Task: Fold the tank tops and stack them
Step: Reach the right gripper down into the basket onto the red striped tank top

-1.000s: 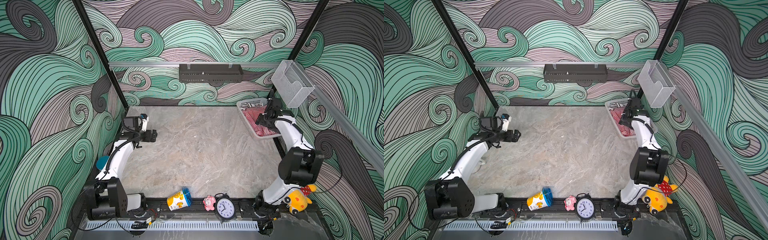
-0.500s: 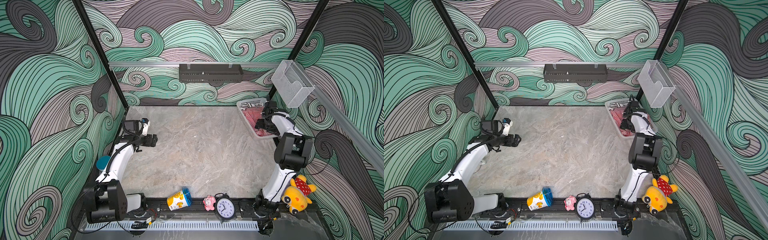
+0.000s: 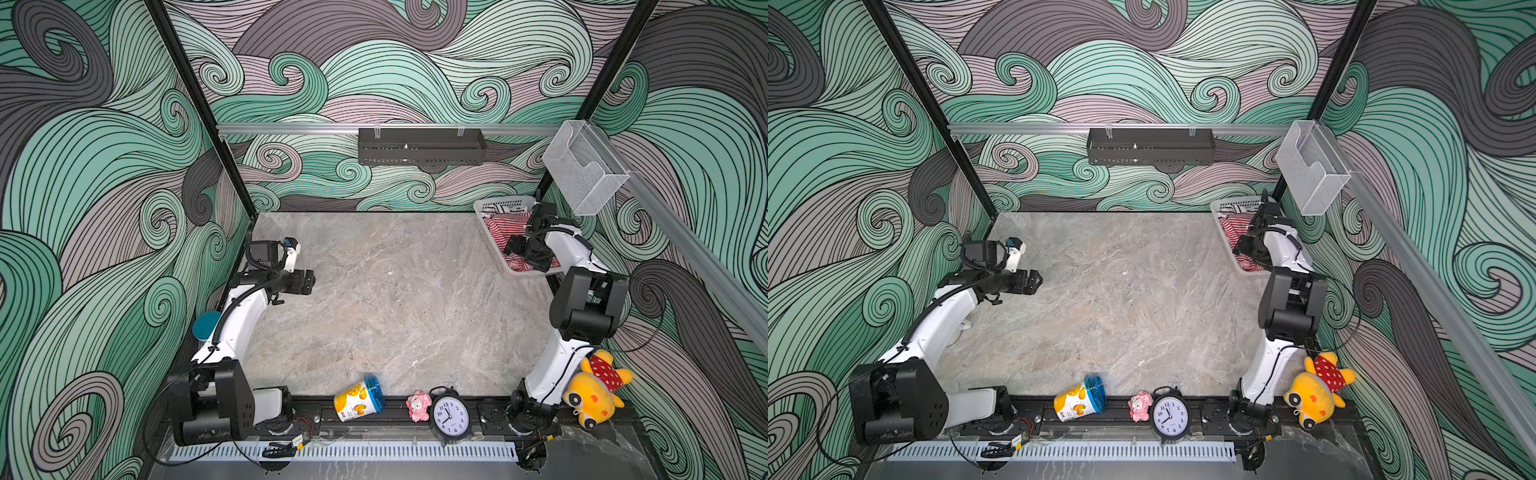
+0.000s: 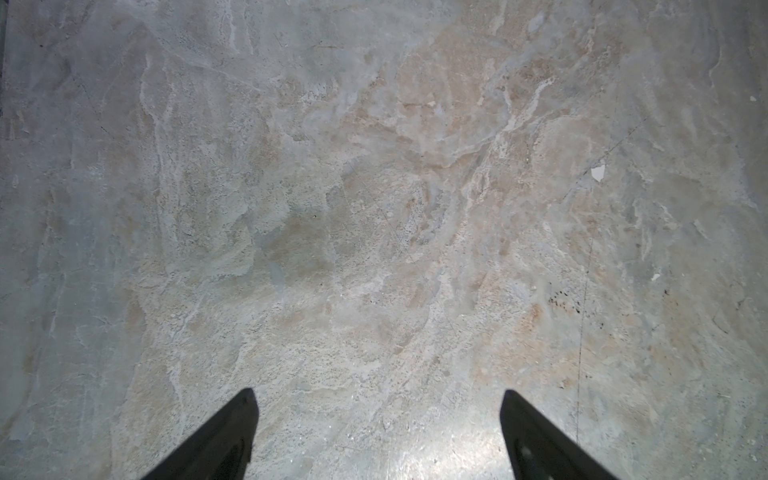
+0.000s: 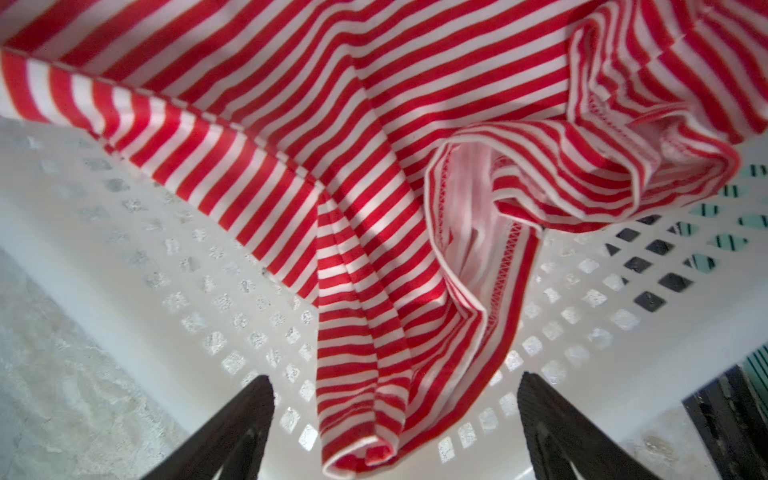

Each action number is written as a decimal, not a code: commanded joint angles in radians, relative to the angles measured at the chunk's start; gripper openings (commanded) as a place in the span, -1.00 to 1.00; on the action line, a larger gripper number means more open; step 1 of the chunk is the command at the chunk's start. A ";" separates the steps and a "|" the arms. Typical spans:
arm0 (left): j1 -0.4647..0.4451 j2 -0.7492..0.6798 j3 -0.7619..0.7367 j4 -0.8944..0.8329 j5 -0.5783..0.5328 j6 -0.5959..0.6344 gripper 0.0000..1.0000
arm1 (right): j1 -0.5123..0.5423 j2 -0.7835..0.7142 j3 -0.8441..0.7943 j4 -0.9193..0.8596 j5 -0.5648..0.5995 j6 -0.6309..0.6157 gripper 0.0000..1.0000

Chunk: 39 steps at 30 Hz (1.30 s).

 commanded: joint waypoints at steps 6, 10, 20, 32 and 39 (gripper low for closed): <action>0.008 0.018 0.008 -0.023 0.021 -0.016 0.86 | 0.004 -0.020 -0.013 -0.023 -0.011 0.017 0.76; 0.008 0.013 0.011 -0.031 0.022 -0.021 0.86 | -0.005 0.012 0.023 -0.020 0.029 0.040 0.74; 0.007 0.000 -0.001 -0.034 0.023 -0.018 0.86 | -0.041 0.133 0.162 0.000 0.094 0.087 0.69; 0.006 -0.001 -0.003 -0.031 0.031 -0.018 0.86 | -0.055 0.260 0.321 -0.030 0.104 0.064 0.57; 0.006 0.005 -0.003 -0.030 0.030 -0.019 0.86 | -0.058 0.310 0.360 -0.048 0.063 0.073 0.35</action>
